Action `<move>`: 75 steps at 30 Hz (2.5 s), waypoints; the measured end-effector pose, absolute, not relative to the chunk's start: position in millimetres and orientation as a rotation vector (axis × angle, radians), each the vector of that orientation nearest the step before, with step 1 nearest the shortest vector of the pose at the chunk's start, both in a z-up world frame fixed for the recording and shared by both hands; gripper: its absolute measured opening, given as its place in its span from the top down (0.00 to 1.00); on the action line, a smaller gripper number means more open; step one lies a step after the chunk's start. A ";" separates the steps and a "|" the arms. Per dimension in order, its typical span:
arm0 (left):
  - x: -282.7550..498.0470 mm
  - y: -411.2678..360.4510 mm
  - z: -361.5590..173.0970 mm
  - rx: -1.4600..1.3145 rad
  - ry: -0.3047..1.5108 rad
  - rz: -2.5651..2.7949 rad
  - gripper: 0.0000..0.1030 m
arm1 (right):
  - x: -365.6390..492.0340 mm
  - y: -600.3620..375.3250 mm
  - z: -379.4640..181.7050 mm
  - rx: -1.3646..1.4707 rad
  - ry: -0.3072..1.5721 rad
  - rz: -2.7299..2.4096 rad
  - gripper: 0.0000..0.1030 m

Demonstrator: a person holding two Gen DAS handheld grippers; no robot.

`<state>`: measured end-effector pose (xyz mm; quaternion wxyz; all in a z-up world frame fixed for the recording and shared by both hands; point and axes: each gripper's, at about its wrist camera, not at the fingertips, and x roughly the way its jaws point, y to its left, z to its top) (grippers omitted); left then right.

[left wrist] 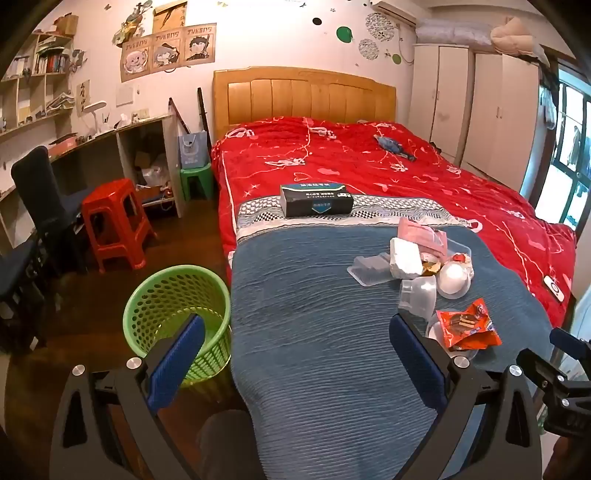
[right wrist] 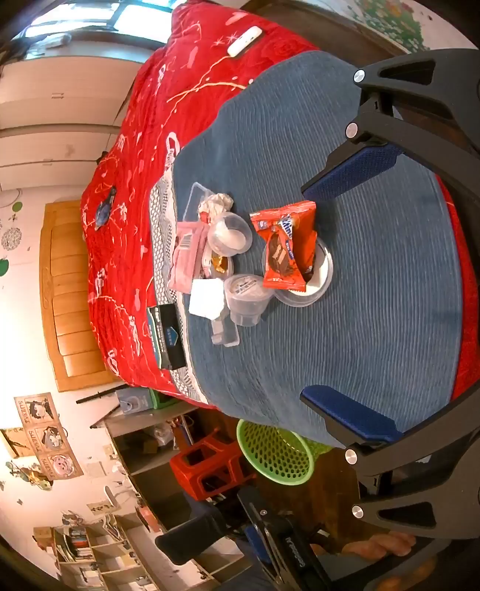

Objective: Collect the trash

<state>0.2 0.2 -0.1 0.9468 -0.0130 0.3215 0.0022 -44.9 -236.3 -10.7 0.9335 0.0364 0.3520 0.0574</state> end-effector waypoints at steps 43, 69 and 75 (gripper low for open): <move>5.3 5.0 -11.1 -0.055 0.679 -0.006 0.06 | -43.0 -238.6 -12.1 0.079 0.726 0.119 0.05; 3.6 6.8 -16.0 -0.060 0.683 0.000 0.06 | -42.7 -242.7 -20.0 0.083 0.732 0.111 0.05; 4.0 6.5 -16.4 -0.062 0.687 -0.004 0.06 | -41.7 -244.6 -20.3 0.081 0.731 0.110 0.05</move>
